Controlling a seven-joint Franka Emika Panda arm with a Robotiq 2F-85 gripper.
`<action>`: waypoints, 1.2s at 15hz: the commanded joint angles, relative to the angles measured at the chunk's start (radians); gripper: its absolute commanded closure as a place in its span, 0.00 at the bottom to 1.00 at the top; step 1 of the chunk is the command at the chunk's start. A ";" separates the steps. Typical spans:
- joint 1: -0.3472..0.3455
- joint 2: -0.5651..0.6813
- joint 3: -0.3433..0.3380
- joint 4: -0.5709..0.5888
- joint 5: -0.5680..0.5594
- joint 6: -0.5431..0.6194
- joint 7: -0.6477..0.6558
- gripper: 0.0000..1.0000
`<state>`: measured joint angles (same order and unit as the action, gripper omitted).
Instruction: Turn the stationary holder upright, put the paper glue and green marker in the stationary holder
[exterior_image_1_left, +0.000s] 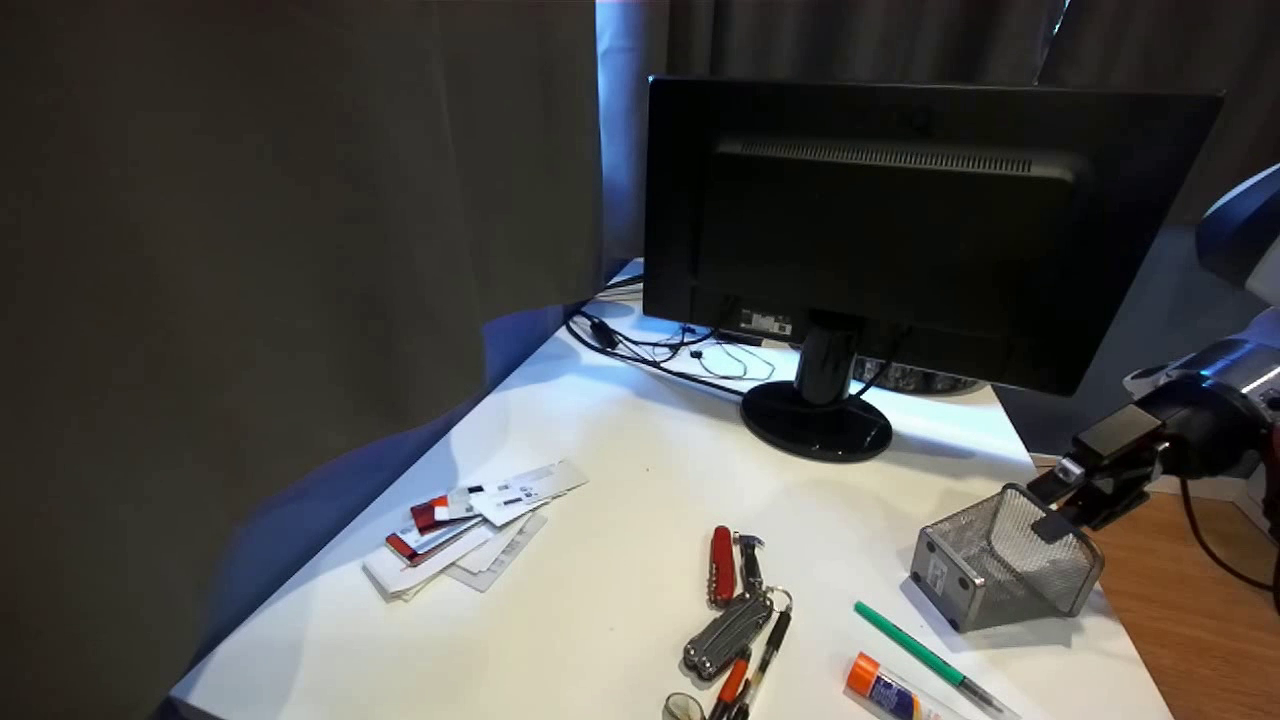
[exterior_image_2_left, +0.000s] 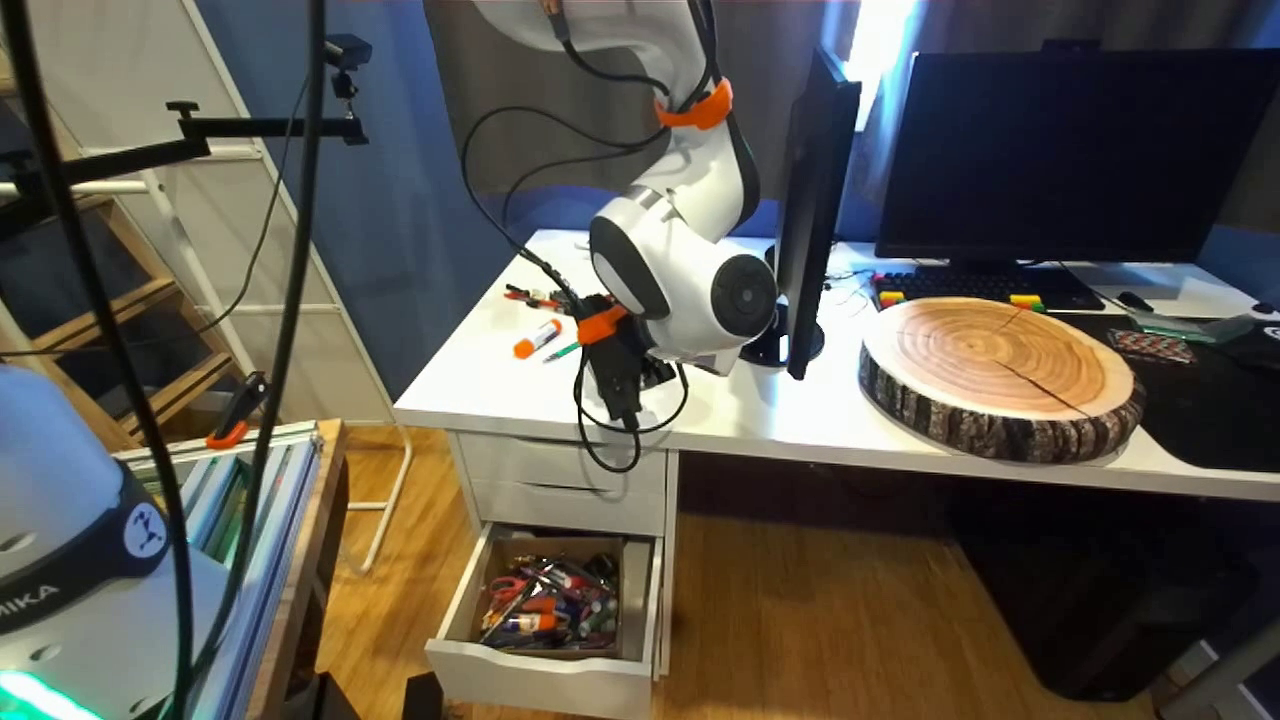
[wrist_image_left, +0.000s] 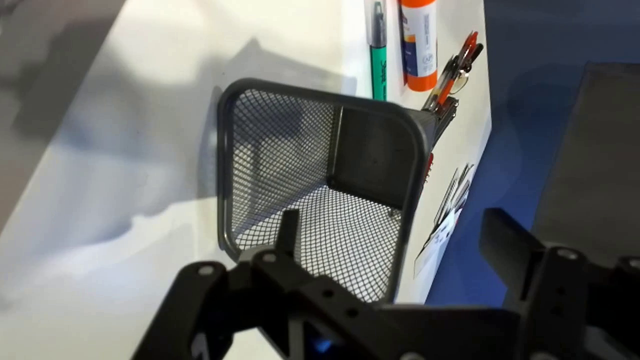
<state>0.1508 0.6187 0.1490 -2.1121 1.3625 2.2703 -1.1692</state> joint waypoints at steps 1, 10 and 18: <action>-0.013 0.036 0.006 0.043 0.017 -0.061 -0.004 0.37; 0.002 -0.023 -0.009 0.013 -0.008 -0.103 0.057 0.98; 0.131 -0.212 0.005 -0.074 -0.141 0.102 0.114 0.98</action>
<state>0.2123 0.5227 0.1469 -2.1120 1.3054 2.2663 -1.1215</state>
